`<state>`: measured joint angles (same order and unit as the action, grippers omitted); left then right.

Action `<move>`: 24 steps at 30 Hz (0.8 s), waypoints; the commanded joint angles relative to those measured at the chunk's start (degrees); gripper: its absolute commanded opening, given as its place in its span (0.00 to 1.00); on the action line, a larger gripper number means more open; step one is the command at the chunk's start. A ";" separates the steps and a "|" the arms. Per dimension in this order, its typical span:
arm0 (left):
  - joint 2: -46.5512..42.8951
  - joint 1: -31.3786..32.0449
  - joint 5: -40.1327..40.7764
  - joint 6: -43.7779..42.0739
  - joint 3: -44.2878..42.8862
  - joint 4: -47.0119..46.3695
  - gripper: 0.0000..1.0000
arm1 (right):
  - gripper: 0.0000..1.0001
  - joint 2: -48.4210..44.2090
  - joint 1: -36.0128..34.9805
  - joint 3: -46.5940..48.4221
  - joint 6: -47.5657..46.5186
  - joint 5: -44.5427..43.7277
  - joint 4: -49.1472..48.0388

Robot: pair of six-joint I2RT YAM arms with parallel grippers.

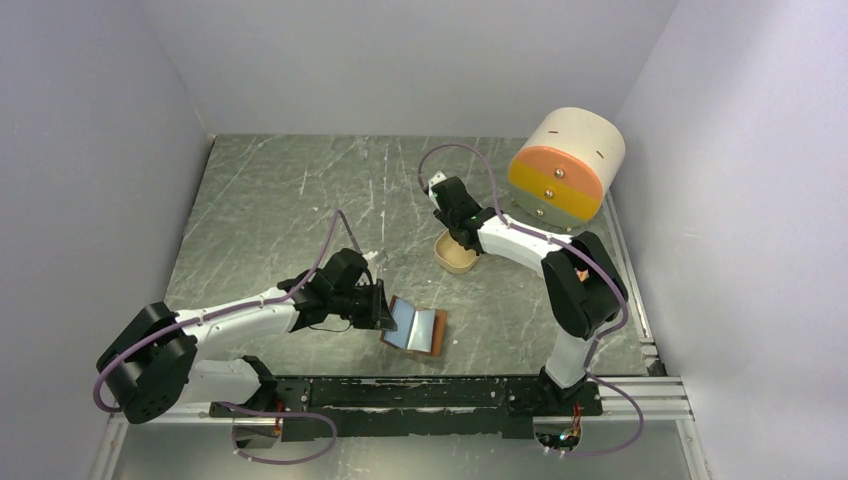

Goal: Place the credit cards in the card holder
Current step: Pick up the credit card from the storage box.

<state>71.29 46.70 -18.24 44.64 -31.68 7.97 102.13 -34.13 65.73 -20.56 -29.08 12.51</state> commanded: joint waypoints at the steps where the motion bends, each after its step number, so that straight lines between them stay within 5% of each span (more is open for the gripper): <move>1: 0.50 0.35 -0.59 0.51 -1.01 -1.14 0.17 | 0.42 -1.40 0.38 1.05 -0.65 -1.27 -0.64; 12: 0.38 0.50 -0.07 0.63 -0.93 -0.91 0.17 | 0.28 -1.95 0.30 2.01 0.09 0.57 0.75; 24: 0.07 0.59 2.43 4.11 0.43 -3.78 0.16 | 0.02 -3.73 -2.89 5.91 5.86 7.82 11.67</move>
<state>71.70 47.00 -17.72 46.59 -31.66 7.18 101.14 -35.53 69.54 -17.26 -23.00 19.25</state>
